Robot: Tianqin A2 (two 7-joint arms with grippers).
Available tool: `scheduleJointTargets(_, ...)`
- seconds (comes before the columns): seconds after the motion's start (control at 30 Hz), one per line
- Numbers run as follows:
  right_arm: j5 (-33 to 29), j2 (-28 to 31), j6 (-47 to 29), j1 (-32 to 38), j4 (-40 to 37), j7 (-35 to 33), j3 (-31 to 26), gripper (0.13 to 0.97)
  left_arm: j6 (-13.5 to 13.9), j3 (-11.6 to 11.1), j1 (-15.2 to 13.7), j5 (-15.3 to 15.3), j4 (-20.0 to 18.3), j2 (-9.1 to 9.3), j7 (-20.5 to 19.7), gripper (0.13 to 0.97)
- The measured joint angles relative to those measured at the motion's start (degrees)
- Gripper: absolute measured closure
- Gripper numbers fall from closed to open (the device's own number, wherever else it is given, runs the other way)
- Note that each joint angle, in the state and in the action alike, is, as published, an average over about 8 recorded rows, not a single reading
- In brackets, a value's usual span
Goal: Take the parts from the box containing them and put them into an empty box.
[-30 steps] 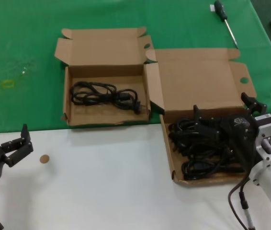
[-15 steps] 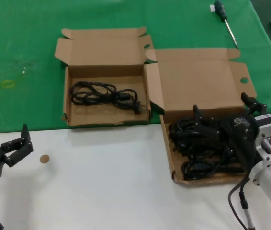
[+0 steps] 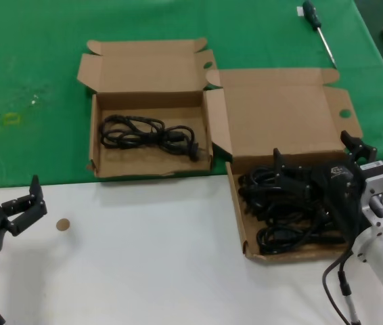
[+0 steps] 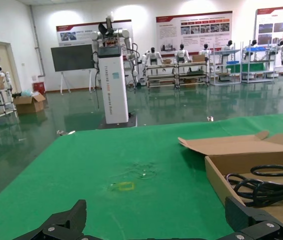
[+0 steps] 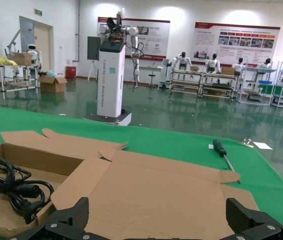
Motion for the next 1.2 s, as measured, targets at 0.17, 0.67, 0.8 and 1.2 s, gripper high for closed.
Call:
scheduleJointTargets(0.17,0.0,0.0,0.0,0.0,0.0,0.0,0.0,0.129,0.0,0.0,0.0,0.0,0.0,0.0,0.0,0.132)
scheduleJointTargets(0.67,0.0,0.0,0.0,0.0,0.0,0.0,0.0,0.129,0.0,0.0,0.0,0.0,0.0,0.0,0.0,0.132)
scheduleJointTargets(0.8,0.0,0.0,0.0,0.0,0.0,0.0,0.0,0.129,0.0,0.0,0.0,0.0,0.0,0.0,0.0,0.132)
scheduleJointTargets(1.2,0.0,0.0,0.0,0.0,0.0,0.0,0.0,0.129,0.0,0.0,0.0,0.0,0.0,0.0,0.0,0.132)
